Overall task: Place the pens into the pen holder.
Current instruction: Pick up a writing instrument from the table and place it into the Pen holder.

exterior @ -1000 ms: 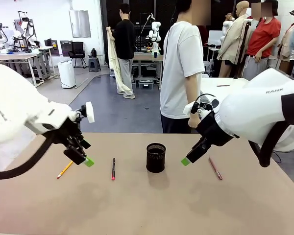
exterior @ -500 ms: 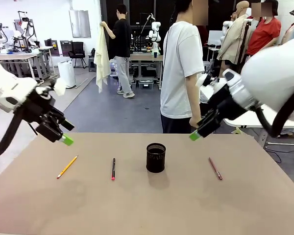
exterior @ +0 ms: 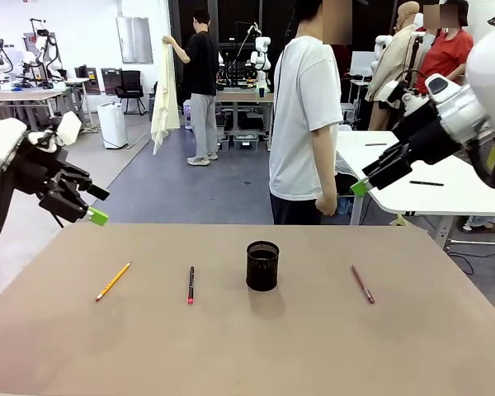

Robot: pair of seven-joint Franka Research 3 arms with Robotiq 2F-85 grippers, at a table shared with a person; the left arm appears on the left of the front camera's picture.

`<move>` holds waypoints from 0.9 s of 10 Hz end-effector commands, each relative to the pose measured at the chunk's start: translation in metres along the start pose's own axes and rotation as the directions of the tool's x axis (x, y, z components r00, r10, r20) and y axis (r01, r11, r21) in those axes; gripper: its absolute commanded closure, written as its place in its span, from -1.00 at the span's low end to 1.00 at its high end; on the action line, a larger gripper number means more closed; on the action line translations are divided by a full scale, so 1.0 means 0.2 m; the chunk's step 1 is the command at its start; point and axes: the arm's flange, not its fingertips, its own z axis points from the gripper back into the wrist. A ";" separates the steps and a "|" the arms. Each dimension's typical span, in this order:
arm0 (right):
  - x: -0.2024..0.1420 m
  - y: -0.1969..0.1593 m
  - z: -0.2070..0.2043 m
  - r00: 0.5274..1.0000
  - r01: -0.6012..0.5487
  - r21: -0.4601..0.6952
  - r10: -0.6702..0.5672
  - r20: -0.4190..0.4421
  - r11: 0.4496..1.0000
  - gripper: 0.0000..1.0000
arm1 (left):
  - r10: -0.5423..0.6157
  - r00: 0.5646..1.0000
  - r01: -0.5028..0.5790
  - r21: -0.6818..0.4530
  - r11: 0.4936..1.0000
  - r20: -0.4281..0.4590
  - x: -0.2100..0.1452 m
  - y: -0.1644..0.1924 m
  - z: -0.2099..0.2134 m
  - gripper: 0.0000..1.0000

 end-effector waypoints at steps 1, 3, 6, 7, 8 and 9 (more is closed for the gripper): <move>0.00 -0.05 0.03 1.000 -0.023 0.007 0.023 0.019 1.000 -1.00 | 0.008 1.000 -0.008 -0.008 1.000 0.006 0.04 0.05 0.03 -1.00; -0.02 -0.07 0.06 1.000 -0.030 0.002 0.030 0.002 1.000 -1.00 | 0.011 1.000 -0.011 0.006 1.000 0.001 0.07 0.08 0.08 -1.00; -0.02 -0.07 0.08 0.999 -0.034 0.001 0.034 -0.006 0.999 -1.00 | 0.019 1.000 -0.019 0.006 1.000 0.014 0.07 0.10 0.09 -1.00; -0.03 -0.07 0.07 0.999 -0.035 0.000 0.035 -0.005 0.999 -1.00 | 0.016 1.000 -0.016 0.004 1.000 0.014 0.07 0.10 0.10 -1.00; -0.03 -0.08 0.08 0.999 -0.033 0.002 0.033 0.000 0.999 -1.00 | 0.010 1.000 -0.010 0.003 1.000 0.013 0.07 0.09 0.09 -1.00; -0.04 -0.06 0.06 0.997 -0.070 -0.032 0.071 0.023 0.997 -1.00 | -0.024 0.995 0.030 0.059 0.998 -0.101 0.06 0.07 0.06 -1.00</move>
